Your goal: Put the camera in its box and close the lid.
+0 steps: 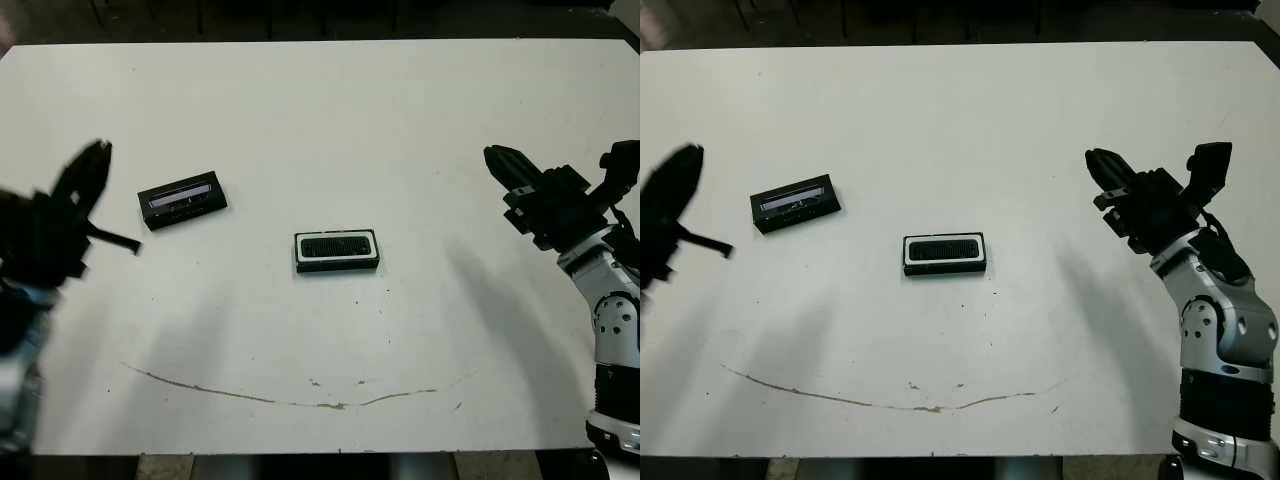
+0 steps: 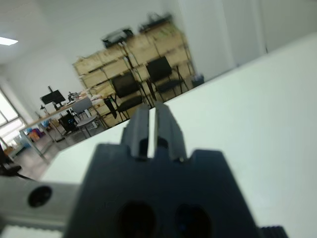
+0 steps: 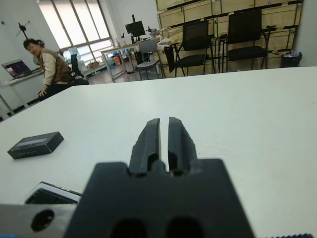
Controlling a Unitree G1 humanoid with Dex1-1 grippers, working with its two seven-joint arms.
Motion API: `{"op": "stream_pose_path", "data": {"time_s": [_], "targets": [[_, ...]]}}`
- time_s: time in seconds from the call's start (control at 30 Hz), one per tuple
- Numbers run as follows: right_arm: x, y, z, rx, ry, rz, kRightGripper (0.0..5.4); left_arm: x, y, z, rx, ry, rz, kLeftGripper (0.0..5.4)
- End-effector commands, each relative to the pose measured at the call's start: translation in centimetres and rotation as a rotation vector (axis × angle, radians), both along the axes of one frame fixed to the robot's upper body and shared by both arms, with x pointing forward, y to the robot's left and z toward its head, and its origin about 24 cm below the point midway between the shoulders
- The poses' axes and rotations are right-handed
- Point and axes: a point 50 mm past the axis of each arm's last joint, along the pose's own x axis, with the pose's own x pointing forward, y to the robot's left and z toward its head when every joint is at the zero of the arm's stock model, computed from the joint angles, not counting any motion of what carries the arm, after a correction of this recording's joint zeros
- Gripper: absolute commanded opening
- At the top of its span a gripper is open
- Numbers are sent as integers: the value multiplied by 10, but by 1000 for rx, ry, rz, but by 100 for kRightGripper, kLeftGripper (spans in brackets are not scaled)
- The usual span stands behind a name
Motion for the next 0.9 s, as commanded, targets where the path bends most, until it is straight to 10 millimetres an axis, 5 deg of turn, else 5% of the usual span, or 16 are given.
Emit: {"op": "stream_pose_path", "data": {"time_s": [0.03,0.53,0.9], "targets": [[-1,-2,-6,-25,26,-6,0,20,13,11,51,84,-55,97],[2,-9,-16,-22,22,20,0,94,35,-1,13,472,-233,368],[1,-16,-23,-2,30,4,0,107,26,-26,-1,632,-346,539]]}}
